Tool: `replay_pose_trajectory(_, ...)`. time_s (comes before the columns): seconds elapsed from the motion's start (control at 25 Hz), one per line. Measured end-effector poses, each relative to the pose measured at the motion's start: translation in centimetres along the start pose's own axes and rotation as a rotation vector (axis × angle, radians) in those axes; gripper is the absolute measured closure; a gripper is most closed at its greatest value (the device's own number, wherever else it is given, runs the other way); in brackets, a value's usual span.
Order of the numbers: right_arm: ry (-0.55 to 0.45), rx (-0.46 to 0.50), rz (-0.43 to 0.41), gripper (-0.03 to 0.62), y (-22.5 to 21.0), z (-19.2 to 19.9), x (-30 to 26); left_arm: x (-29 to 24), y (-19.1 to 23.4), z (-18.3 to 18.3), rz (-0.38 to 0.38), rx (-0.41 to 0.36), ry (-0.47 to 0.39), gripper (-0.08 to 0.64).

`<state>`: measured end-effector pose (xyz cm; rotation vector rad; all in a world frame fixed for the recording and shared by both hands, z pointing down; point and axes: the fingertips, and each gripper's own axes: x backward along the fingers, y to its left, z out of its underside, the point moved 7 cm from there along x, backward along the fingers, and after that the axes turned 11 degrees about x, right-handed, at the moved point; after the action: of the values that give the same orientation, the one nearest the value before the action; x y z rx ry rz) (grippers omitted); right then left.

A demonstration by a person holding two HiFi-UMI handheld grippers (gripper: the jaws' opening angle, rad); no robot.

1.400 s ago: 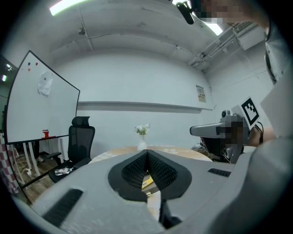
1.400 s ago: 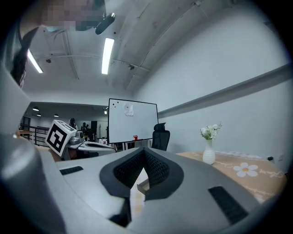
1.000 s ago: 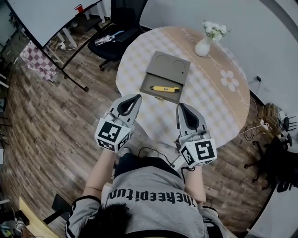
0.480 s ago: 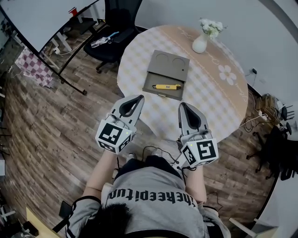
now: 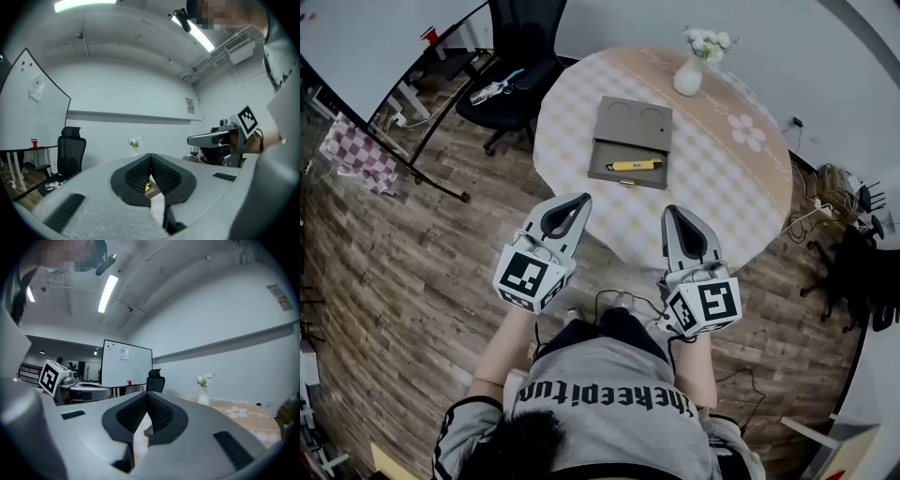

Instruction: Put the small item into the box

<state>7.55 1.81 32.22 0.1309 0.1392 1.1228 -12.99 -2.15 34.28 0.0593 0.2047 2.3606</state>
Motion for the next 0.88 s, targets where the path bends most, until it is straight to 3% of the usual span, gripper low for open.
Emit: replay_pose_trajectory(0.88,-0.002,0.018,0.133,0.586,6.1,-1.1,5.5,5.6,-1.6,-0.9,0.123,-0.021,-0.05,0.545)
